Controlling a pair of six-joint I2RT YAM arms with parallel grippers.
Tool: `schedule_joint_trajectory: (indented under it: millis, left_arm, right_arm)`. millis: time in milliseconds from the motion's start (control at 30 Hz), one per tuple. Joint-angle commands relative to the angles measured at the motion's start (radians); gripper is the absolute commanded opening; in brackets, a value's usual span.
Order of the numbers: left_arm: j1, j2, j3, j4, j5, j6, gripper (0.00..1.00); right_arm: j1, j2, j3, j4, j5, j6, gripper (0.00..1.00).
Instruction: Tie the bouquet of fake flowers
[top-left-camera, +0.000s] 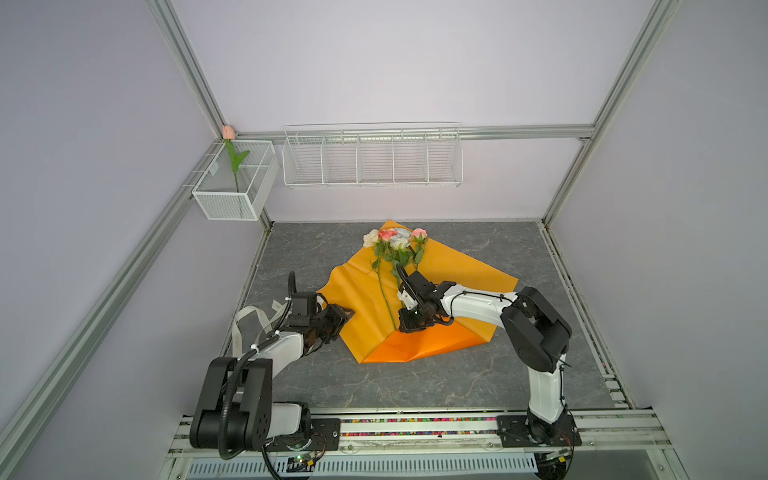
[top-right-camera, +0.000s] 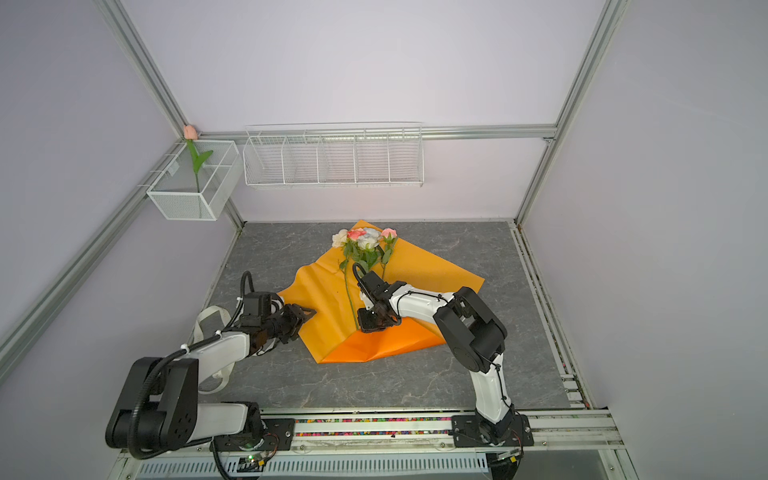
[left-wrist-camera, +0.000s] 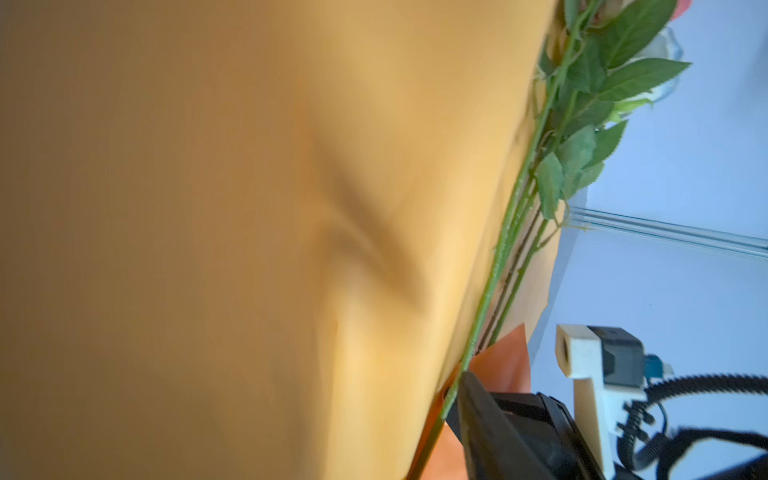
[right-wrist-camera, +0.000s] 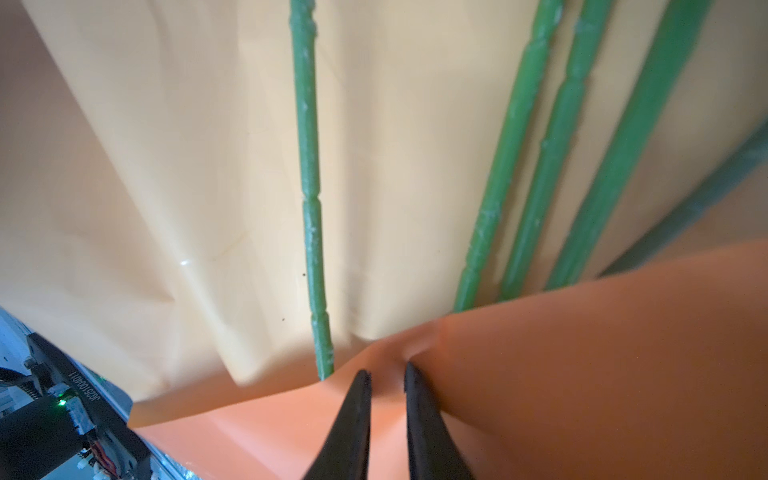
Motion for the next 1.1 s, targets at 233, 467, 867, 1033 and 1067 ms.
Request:
schedule_joint_trajectory:
  millis: [233,467,867,1033,1067]
  left_arm:
    - [0.005,-0.138,-0.008,-0.056,0.023,0.072,0.12]
    - [0.005,-0.150,0.022,-0.256,-0.094,0.079,0.01]
    - [0.005,-0.141,0.029,-0.279,-0.074,0.075,0.03]
    - [0.005,-0.137,0.044,-0.325,-0.096,0.089,0.04]
    - [0.005,-0.132,0.046,-0.337,-0.106,0.092,0.04]
  right_arm:
    - [0.013,0.000,0.051,-0.086,-0.003,0.018,0.24]
    - [0.037,-0.128,0.031,-0.102,-0.003,0.037,0.27]
    - [0.146,-0.194,-0.098,-0.137,-0.006,0.043,0.17]
    - [0.151,-0.239,-0.087,-0.192,0.055,0.003,0.24]
    - [0.151,-0.255,-0.072,-0.198,0.043,-0.013,0.24]
